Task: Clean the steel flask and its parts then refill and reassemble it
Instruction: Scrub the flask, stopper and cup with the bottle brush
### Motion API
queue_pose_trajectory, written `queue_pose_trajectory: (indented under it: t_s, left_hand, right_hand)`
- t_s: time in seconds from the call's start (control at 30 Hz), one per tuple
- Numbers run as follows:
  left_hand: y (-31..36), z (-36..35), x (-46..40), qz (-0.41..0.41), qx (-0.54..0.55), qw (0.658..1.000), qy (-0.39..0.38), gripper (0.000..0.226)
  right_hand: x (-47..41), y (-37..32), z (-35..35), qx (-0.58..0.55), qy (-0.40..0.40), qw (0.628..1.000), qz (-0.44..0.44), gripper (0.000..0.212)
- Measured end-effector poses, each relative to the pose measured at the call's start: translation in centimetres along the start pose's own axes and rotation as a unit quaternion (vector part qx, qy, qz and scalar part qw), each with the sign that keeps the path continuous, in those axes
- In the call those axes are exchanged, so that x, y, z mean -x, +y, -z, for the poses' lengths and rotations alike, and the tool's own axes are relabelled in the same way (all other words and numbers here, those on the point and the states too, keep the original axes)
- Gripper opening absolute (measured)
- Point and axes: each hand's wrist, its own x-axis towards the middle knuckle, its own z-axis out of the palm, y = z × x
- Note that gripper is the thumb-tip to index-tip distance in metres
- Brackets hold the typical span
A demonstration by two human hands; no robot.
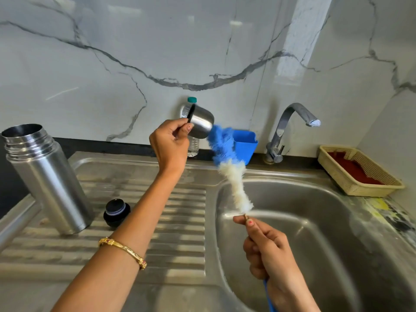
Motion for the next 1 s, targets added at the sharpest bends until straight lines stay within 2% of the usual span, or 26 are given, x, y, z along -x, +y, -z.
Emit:
queue_pose_trajectory:
  t_s: [0.13, 0.23, 0.37, 0.47, 0.57, 0.67, 0.8, 0.87, 0.93, 1.0]
  left_hand:
    - [-0.6, -0.1, 0.7, 0.047, 0.006, 0.999, -0.014, 0.017]
    - [-0.5, -0.3, 1.8, 0.01, -0.03, 0.998, -0.056, 0.013]
    - [-0.8, 0.1, 0.6, -0.028, -0.076, 0.994, -0.069, 0.011]
    - [-0.7, 0.0, 0.2, -0.09, -0.107, 0.985, -0.1, 0.013]
    - [-0.5, -0.5, 1.0, -0.152, -0.116, 0.971, -0.146, 0.016]
    - [-1.2, 0.5, 1.0, -0.154, -0.136, 0.969, -0.136, 0.015]
    - [-1.5, 1.5, 0.5, -0.174, -0.16, 0.96, -0.15, 0.021]
    - [-1.0, 1.3, 1.0, -0.191, -0.155, 0.952, -0.179, 0.027]
    - [-0.7, 1.6, 0.9, -0.193, -0.155, 0.954, -0.167, 0.026]
    - [-1.0, 2.0, 0.1, -0.164, -0.16, 0.966, -0.121, 0.018]
  right_hand:
    - [-0.1, -0.4, 0.1, 0.061, 0.02, 0.995, 0.079, 0.025]
    - [-1.3, -0.6, 0.4, 0.162, 0.071, 0.973, 0.146, 0.024]
    - [-1.3, 0.4, 0.5, 0.398, 0.163, 0.865, 0.258, 0.022]
    - [-1.6, 0.5, 0.0, 0.427, 0.19, 0.832, 0.3, 0.025]
    - [-2.8, -0.4, 0.2, 0.419, 0.189, 0.831, 0.313, 0.02]
    - [-1.3, 0.7, 0.1, 0.436, 0.164, 0.814, 0.347, 0.019]
    - [-1.4, 1.1, -0.1, 0.401, 0.143, 0.857, 0.289, 0.021]
    - [-2.4, 0.6, -0.1, 0.401, 0.143, 0.862, 0.275, 0.02]
    - [-1.6, 1.1, -0.2, 0.422, 0.134, 0.852, 0.278, 0.018]
    - [0.4, 1.6, -0.8, 0.406, 0.126, 0.856, 0.296, 0.015]
